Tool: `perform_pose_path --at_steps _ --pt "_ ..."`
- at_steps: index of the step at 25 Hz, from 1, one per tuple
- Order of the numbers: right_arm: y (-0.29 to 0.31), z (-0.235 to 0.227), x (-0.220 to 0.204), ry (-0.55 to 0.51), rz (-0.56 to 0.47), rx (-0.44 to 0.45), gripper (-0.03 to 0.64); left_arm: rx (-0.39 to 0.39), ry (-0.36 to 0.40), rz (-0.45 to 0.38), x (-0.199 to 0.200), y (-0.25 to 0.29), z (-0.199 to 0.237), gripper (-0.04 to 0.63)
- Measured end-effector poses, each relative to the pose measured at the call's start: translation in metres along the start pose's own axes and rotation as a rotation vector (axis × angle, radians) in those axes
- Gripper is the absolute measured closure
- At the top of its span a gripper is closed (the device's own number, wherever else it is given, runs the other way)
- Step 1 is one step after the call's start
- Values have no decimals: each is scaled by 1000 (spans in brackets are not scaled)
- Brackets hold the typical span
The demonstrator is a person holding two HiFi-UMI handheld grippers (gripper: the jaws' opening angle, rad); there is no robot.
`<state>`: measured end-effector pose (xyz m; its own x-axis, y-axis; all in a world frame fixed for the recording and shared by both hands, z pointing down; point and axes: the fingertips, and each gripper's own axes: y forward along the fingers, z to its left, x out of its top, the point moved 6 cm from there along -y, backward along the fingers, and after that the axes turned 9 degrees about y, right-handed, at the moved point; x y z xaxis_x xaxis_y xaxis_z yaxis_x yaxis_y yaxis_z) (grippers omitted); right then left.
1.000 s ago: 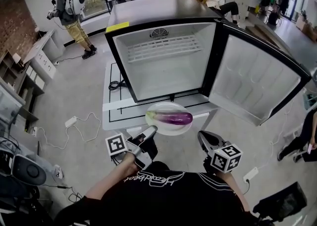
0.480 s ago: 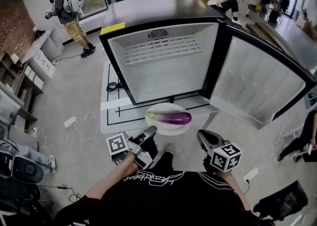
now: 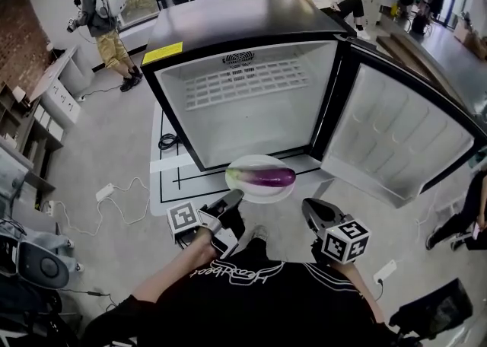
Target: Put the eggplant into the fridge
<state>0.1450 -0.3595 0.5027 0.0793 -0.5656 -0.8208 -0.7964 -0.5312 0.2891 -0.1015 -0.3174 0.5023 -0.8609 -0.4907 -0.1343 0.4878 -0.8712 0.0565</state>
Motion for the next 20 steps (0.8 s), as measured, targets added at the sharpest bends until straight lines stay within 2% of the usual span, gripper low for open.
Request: perform_pose_path --at_steps 5,9,14,20 --pt "10 -9 8 -1 -3 -6 612 27 -10 8 9 23 9 578" --pt "16 -16 11 -12 1 -23 612 68 12 16 18 42 17 578" --pt "24 -26 19 -52 11 -51 612 66 17 15 30 69 16 578" --pt "37 -37 22 -35 18 -46 612 91 23 -8 44 95 20 578"
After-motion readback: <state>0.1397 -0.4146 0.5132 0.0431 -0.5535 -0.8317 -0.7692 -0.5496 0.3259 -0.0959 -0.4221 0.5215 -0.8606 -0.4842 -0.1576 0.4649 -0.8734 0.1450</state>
